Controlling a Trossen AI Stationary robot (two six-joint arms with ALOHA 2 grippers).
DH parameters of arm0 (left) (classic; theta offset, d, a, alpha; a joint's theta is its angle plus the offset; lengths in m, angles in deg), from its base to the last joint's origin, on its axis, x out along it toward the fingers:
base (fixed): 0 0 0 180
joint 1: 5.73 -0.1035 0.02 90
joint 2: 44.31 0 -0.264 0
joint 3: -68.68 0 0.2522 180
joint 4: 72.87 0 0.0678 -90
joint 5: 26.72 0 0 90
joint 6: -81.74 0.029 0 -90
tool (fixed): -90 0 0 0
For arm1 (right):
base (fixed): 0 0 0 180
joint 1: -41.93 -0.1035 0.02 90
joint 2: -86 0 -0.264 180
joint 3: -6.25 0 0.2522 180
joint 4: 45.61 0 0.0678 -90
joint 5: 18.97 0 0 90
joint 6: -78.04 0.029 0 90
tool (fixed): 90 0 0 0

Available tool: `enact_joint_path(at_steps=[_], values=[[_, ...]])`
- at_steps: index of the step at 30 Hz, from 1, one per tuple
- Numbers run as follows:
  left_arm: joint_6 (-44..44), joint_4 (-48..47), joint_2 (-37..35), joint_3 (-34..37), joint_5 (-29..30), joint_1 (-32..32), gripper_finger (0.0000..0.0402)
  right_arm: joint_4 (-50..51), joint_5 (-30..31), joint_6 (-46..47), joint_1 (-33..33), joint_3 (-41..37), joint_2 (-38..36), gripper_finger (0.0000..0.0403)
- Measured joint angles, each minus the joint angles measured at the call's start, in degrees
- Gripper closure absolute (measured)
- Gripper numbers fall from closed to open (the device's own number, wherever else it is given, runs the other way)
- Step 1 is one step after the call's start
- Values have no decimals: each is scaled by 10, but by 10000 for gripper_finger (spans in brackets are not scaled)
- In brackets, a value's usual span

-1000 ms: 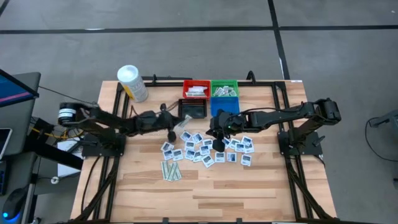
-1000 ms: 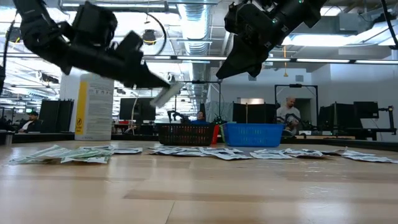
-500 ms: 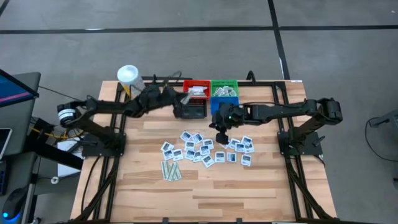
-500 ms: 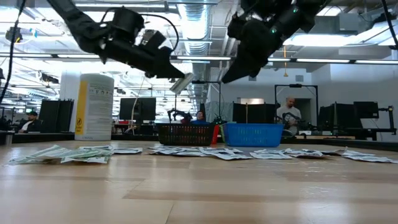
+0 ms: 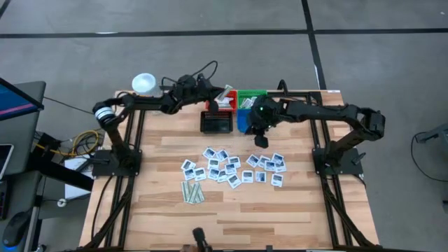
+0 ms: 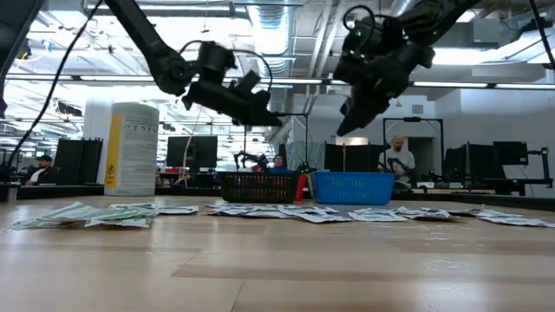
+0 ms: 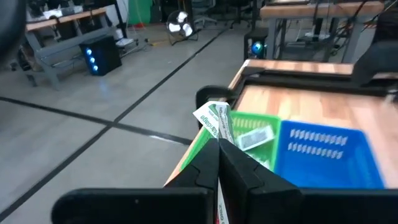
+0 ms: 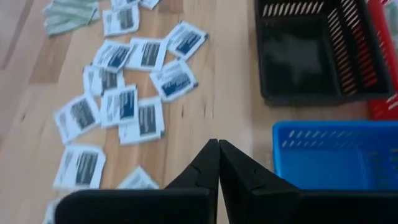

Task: Pick & Place First Aid Supplies
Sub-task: Put the bandage into the red basket

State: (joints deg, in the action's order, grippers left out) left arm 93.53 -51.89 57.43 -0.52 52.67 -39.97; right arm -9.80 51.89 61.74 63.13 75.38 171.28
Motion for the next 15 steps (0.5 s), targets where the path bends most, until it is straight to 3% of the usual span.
enact_joint_path(at_steps=[5, 15], values=[[0, -3, 27, -8, 19, -13, 391, 46, -50, -50, 39, 0, 0, 401], [-2, -5, 28, -8, 25, -26, 366, 62, -60, -76, 72, 0, 0, 402]])
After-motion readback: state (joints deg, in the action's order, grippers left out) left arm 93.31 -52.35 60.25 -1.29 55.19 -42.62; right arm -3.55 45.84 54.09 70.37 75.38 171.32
